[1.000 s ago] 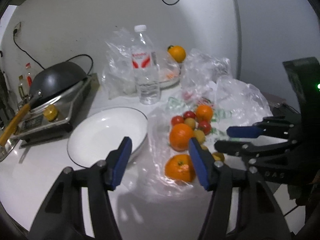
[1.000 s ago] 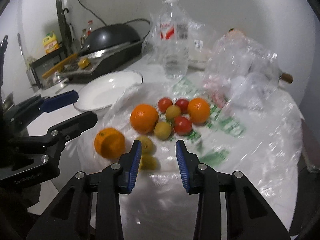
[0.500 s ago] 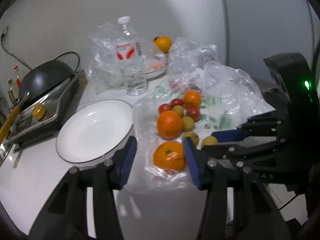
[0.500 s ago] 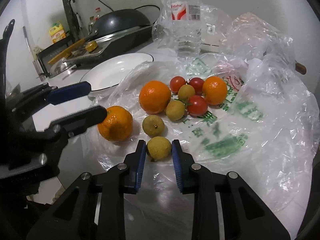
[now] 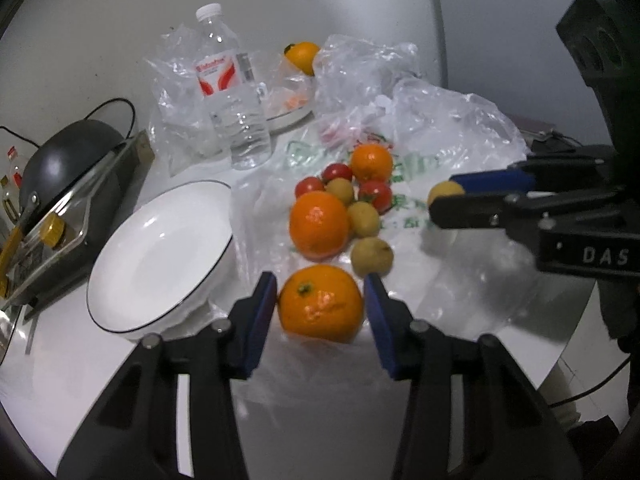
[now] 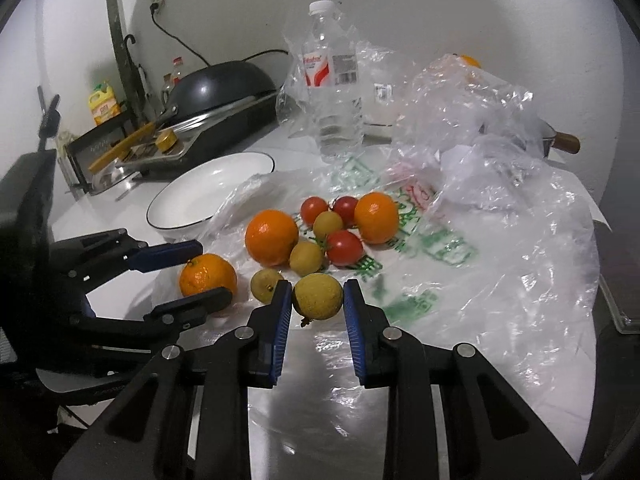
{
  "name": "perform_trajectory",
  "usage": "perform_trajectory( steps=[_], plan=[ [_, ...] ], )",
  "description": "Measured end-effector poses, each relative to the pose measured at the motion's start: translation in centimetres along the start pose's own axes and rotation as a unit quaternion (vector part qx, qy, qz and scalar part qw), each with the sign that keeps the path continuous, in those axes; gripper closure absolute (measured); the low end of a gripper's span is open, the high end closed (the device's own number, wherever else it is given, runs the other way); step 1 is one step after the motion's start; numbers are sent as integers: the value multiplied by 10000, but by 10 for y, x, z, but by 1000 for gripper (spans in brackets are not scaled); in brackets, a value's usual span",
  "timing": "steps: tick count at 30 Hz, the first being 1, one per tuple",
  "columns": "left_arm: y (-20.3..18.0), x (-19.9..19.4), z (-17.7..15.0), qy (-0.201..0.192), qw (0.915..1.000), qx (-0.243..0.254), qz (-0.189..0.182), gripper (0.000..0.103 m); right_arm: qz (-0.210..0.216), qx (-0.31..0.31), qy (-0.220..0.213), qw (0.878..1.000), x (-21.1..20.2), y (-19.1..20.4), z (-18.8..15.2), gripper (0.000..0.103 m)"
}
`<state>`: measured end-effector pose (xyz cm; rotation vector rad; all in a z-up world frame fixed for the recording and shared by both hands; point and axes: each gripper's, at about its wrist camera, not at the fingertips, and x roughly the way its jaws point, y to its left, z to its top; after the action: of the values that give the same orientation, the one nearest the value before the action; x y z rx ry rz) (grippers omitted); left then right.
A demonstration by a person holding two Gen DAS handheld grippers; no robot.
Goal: Organize fruits
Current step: 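Carry the orange in the left gripper onto the white plate while the right gripper carries the yellow fruit there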
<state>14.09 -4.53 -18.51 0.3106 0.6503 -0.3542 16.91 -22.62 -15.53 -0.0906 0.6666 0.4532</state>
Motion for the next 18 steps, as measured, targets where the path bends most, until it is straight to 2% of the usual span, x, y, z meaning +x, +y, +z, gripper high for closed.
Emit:
perform_trajectory(
  steps=[9, 18],
  plan=[
    [7, -1, 1, -75, 9997, -169, -134, 59, -151, -44, -128, 9998, -7, 1, 7, 75],
    [27, -29, 13, -560, 9973, -406, -259, 59, -246, -166, -223, 9993, -8, 12, 24, 75]
  ],
)
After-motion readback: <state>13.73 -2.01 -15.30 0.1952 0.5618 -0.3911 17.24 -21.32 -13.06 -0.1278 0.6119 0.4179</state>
